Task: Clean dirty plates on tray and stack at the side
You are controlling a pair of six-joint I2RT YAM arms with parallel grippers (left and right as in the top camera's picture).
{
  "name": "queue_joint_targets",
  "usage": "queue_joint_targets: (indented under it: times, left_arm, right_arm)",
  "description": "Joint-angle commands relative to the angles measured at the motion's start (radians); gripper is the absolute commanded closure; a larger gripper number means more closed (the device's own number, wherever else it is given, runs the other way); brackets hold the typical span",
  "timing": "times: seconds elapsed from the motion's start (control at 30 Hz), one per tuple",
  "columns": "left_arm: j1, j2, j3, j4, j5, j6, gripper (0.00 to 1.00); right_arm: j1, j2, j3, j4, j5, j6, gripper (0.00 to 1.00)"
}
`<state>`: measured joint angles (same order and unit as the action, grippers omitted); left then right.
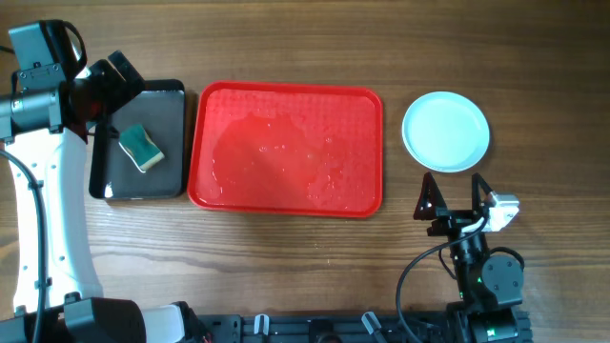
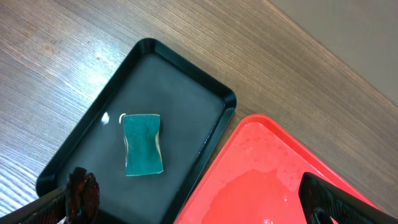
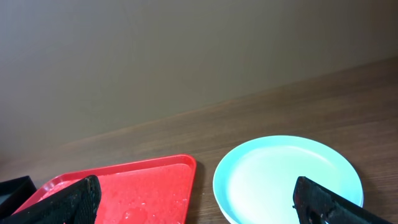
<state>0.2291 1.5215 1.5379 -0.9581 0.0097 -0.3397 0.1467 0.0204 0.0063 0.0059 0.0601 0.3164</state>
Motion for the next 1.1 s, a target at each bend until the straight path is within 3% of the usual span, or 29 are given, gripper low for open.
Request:
queue_joint_targets:
  times: [0.0, 0.2, 0.43, 0.63, 1.07]
  left_arm:
    - [-0.003, 0.005, 0.000, 0.003, 0.008, -0.013, 0.00]
    - [-0.009, -0.040, 0.000, -0.005, -0.029, -0.005, 0.00]
    - [-0.056, -0.283, -0.076, 0.050, -0.070, 0.016, 0.00]
    - [-0.119, -0.620, -0.448, 0.362, -0.011, 0.130, 0.00]
    - [-0.143, -1.226, -1.240, 0.877, 0.072, 0.132, 0.00]
  right_arm:
    - [-0.003, -0.003, -0.001, 0.006, -0.016, 0.001, 0.00]
    - [-0.003, -0.003, -0.001, 0.006, -0.016, 0.001, 0.00]
    - [-0.003, -0.003, -0.001, 0.006, -0.016, 0.001, 0.00]
    - [-0.003, -0.003, -0.001, 0.006, -0.016, 0.001, 0.00]
    - [-0.003, -0.003, -0.001, 0.006, -0.016, 0.001, 0.00]
